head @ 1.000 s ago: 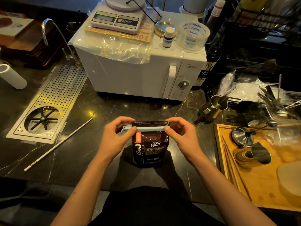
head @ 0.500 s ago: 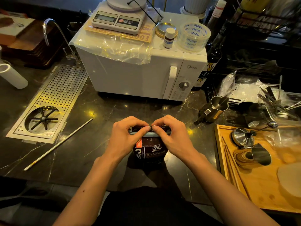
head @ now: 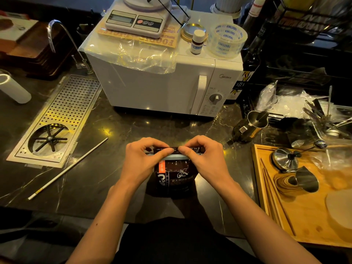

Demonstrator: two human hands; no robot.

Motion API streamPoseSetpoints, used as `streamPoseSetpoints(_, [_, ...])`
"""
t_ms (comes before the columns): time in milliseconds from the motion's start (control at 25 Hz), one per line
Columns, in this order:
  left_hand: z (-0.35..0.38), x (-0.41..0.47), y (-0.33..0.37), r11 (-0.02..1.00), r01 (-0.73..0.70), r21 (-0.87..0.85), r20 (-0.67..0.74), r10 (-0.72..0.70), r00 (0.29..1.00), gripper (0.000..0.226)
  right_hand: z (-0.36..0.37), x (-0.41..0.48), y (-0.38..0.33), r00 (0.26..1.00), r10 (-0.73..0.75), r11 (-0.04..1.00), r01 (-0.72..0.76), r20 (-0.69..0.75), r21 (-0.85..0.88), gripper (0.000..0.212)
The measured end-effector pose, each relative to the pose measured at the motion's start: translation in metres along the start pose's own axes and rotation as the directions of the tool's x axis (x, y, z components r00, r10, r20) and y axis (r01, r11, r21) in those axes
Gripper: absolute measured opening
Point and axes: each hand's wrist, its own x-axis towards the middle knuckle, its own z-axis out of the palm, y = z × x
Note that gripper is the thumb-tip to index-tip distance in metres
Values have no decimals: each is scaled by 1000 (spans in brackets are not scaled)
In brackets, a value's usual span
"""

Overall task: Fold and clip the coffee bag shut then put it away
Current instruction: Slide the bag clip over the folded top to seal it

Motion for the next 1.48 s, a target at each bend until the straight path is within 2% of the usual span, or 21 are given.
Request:
streamPoseSetpoints(80, [-2,-2,-2,1000,25,-3,-24,-25,999,24,-3,2,2,1000,11,1000,-11,-1,4,16])
streamPoseSetpoints(200, [-6,-4,-3,1000,-18,22,-17,18,1000,30,0,2,-1,999,-18,1000,18,37,2,19])
streamPoseSetpoints(360, [-6,-2,-3,1000,-6,17,-2,6,1000,25,-6,3,0,996,-43,999,42,78,13,13])
streamPoseSetpoints(480, [-9,-6,-10,991,99,-87,17,-98,995,17,-17,4,5,983,-28,999,24,182,24,9])
streamPoseSetpoints(600, [-13,-9,-15,984,127,-125,-5,-129,992,19,-19,2,10,995,-6,1000,5,99,18,11])
streamPoseSetpoints(720, [-15,-7,-15,995,88,-52,-11,-89,996,21,-11,2,9,999,-24,1000,24,28,4,11])
streamPoseSetpoints(880, [-15,-9,-16,990,128,-61,-3,-129,992,17,-11,2,13,1000,22,997,-21,-16,71,8])
streamPoseSetpoints(960, [-13,-13,-15,987,135,-89,-9,-136,991,17,-14,0,16,997,68,991,-62,-48,115,16])
streamPoseSetpoints(1120, [-10,-15,-19,981,152,-118,-47,-159,986,16,-10,2,16,997,73,987,-68,-28,146,30])
streamPoseSetpoints(1280, [-7,-15,-19,955,201,-218,-38,-214,976,11,-10,1,25,996,92,969,-94,19,229,15])
streamPoseSetpoints(1320, [-6,-16,-20,949,215,-232,-20,-226,974,13,-11,-2,30,994,104,959,-110,39,261,11])
streamPoseSetpoints(1400, [-3,-19,-23,925,281,-255,53,-277,959,32,-10,-8,39,986,132,939,-158,104,305,24])
streamPoseSetpoints(1480, [3,-24,-28,900,356,-252,124,-335,934,46,-8,-12,46,980,138,953,-171,145,249,37])
